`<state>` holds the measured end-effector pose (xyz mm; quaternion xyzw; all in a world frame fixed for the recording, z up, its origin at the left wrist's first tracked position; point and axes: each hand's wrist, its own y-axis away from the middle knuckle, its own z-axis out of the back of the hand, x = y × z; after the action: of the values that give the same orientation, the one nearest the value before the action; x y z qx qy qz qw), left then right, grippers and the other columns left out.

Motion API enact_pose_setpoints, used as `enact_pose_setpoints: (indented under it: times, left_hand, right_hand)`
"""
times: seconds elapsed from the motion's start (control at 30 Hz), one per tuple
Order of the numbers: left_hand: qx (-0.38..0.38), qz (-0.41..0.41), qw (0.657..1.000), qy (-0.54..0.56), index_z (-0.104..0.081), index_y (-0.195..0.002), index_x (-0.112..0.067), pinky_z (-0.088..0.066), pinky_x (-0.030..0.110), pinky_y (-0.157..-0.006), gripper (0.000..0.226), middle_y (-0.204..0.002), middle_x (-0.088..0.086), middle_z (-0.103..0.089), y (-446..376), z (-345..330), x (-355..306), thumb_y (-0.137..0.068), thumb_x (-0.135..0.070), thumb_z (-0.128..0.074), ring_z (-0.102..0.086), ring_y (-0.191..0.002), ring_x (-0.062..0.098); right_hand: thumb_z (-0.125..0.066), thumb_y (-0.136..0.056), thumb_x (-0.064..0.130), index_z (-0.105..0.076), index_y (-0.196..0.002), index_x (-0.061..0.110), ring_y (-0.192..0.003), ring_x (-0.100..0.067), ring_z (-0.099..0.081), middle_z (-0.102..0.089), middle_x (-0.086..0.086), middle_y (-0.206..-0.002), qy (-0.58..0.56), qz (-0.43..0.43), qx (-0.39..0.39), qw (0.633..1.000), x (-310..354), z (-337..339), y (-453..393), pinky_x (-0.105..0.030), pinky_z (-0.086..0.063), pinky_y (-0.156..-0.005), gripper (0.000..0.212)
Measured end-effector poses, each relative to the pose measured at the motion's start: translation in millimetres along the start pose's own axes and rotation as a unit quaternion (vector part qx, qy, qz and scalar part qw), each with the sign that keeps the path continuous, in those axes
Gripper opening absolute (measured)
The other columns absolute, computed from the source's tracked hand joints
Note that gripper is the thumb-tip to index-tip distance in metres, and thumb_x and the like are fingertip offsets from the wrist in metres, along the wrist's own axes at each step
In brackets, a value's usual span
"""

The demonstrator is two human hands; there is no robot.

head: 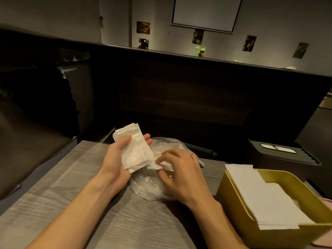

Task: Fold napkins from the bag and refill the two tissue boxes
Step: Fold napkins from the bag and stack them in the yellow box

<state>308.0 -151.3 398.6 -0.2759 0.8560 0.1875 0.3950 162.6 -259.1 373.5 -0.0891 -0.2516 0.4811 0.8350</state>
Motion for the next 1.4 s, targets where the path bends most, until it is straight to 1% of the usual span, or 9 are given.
enact_pose_setpoints:
  times: [0.3, 0.43, 0.57, 0.73, 0.83, 1.03, 1.27, 1.33, 1.4]
  left_hand:
    - [0.011, -0.029, 0.999, 0.01, -0.056, -0.139, -0.007, -0.05, 0.049, -0.104, 0.04, -0.127, 0.011, -0.073, 2.4, -0.7, -7.0, -0.107, -0.027, -0.042, -0.07, -0.118, 0.024]
    - [0.019, -0.037, 0.999, 0.01, -0.064, -0.124, -0.01, -0.048, 0.051, -0.107, 0.033, -0.124, 0.01, -0.074, 7.0, -2.8, -8.0, -0.107, -0.027, -0.041, -0.07, -0.118, 0.023]
    - [0.02, -0.052, 0.998, 0.021, -0.054, -0.138, -0.011, -0.048, 0.053, -0.107, 0.037, -0.129, 0.01, -0.072, 8.9, -3.5, -8.6, -0.107, -0.027, -0.041, -0.069, -0.121, 0.025]
    - [0.024, -0.058, 0.998, 0.012, -0.059, -0.131, -0.013, -0.048, 0.05, -0.106, 0.033, -0.129, 0.009, -0.072, 10.1, -3.2, -8.7, -0.107, -0.027, -0.042, -0.069, -0.121, 0.023]
    - [0.027, -0.067, 0.997, 0.004, -0.064, -0.122, -0.016, -0.05, 0.049, -0.103, 0.03, -0.127, 0.008, -0.073, 11.3, -3.9, -9.2, -0.108, -0.027, -0.041, -0.069, -0.119, 0.023]
    - [0.026, -0.085, 0.996, -0.005, -0.064, -0.125, -0.018, -0.05, 0.046, -0.102, 0.034, -0.126, 0.004, -0.074, 11.4, -3.4, -11.7, -0.11, -0.03, -0.037, -0.069, -0.12, 0.02]
    - [0.026, -0.074, 0.995, -0.056, -0.051, -0.145, -0.014, -0.05, 0.049, -0.098, 0.042, -0.132, 0.008, -0.071, 11.8, -8.2, -4.4, -0.109, -0.032, -0.04, -0.067, -0.123, 0.026]
    - [0.034, -0.063, 0.996, -0.055, -0.053, -0.142, -0.013, -0.051, 0.05, -0.098, 0.04, -0.129, 0.01, -0.072, 12.3, -9.6, -3.9, -0.109, -0.032, -0.042, -0.069, -0.121, 0.027]
    - [0.035, -0.048, 0.996, -0.062, -0.059, -0.135, -0.016, -0.054, 0.047, -0.093, 0.034, -0.122, 0.009, -0.075, 14.5, -11.2, -4.3, -0.108, -0.031, -0.044, -0.072, -0.114, 0.026]
  right_hand:
    - [-0.059, -0.1, 0.042, -0.078, -0.114, 0.033, -0.104, 0.002, -0.06, -0.072, 0.019, -0.11, -0.066, -0.034, -0.061, 0.995, 4.2, 1.2, -2.0, -0.037, -0.051, -0.101, 0.025]
    - [-0.062, -0.099, 0.036, -0.08, -0.111, 0.031, -0.096, 0.002, -0.063, -0.076, 0.018, -0.104, -0.103, -0.044, -0.071, 0.991, 7.4, 5.8, 0.2, -0.036, -0.054, -0.096, 0.022]
    - [-0.065, -0.098, 0.032, -0.077, -0.107, 0.036, -0.105, 0.003, -0.063, -0.07, 0.024, -0.106, -0.163, -0.027, -0.152, 0.974, 6.3, 5.3, 0.3, -0.042, -0.054, -0.098, 0.016]
    - [-0.07, -0.098, 0.018, -0.073, -0.106, 0.035, -0.107, 0.005, -0.061, -0.065, 0.024, -0.105, -0.224, -0.029, -0.245, 0.943, 5.8, 10.8, -2.7, -0.015, -0.052, -0.087, 0.019]
    - [-0.066, -0.102, 0.022, -0.066, -0.107, 0.036, -0.102, 0.008, -0.061, -0.063, 0.029, -0.099, -0.238, -0.033, -0.264, 0.934, 5.3, 13.1, -2.5, -0.009, -0.05, -0.079, 0.015]
    - [-0.055, -0.108, 0.024, -0.058, -0.118, 0.025, -0.081, 0.003, -0.066, -0.062, 0.025, -0.089, -0.256, -0.073, -0.401, 0.876, 6.2, 19.3, -2.6, -0.013, -0.053, -0.062, 0.011]
    - [-0.05, -0.109, 0.025, -0.052, -0.117, 0.032, -0.09, 0.003, -0.065, -0.062, 0.033, -0.095, -0.349, -0.115, -0.478, 0.798, 26.6, 35.2, -15.1, -0.014, -0.052, -0.069, 0.011]
    - [-0.05, -0.109, 0.027, -0.053, -0.114, 0.037, -0.093, 0.0, -0.066, -0.063, 0.028, -0.099, -0.394, -0.103, -0.472, 0.782, 34.4, 49.2, -18.3, -0.017, -0.053, -0.074, 0.012]
    - [-0.051, -0.109, 0.03, -0.056, -0.112, 0.039, -0.09, -0.007, -0.069, -0.068, 0.013, -0.099, -0.481, -0.117, -0.391, 0.776, 36.8, 57.8, -23.0, -0.024, -0.058, -0.074, 0.011]
